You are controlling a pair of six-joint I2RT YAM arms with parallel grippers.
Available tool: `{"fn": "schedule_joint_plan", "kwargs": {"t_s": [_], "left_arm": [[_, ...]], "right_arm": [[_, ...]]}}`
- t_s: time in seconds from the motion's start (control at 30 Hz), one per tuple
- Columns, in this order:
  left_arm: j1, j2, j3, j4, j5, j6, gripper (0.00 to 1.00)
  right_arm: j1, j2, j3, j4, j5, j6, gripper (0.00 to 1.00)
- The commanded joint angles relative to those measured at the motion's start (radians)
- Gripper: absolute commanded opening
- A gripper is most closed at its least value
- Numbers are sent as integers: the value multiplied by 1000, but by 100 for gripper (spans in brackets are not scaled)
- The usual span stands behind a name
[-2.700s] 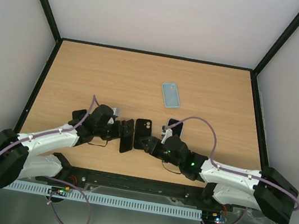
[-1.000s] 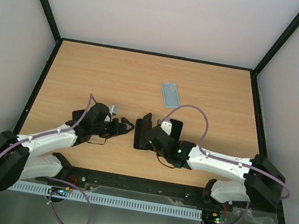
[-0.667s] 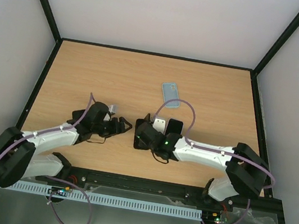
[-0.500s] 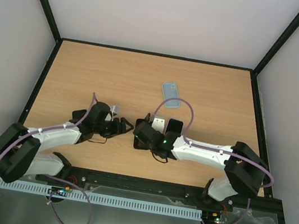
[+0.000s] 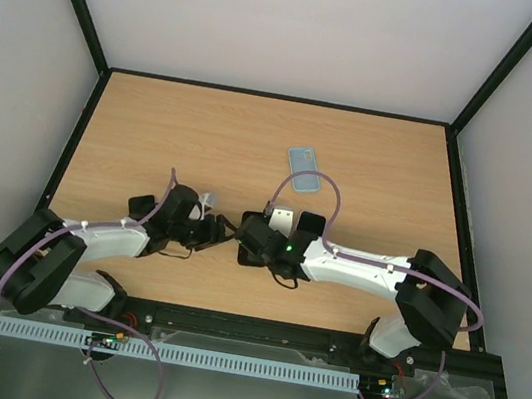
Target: Put the phone into the phone case
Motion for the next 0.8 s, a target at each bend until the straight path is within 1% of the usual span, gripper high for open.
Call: {"fn": "schedule_joint_plan", "kwargs": {"t_s": [0.0, 0.13, 0.47, 0.77], "left_arm": [[-8, 19, 1, 24, -4, 8, 66], [-11, 43, 5, 21, -41, 21, 64], [-31, 104, 11, 77, -45, 9, 63], [-48, 160, 4, 150, -38, -35, 60]], "right_arm": [[2, 33, 35, -52, 44, -5, 2], [2, 52, 55, -88, 47, -6, 2], [3, 37, 77, -133, 46, -6, 2], [3, 28, 82, -158, 34, -2, 2]]}}
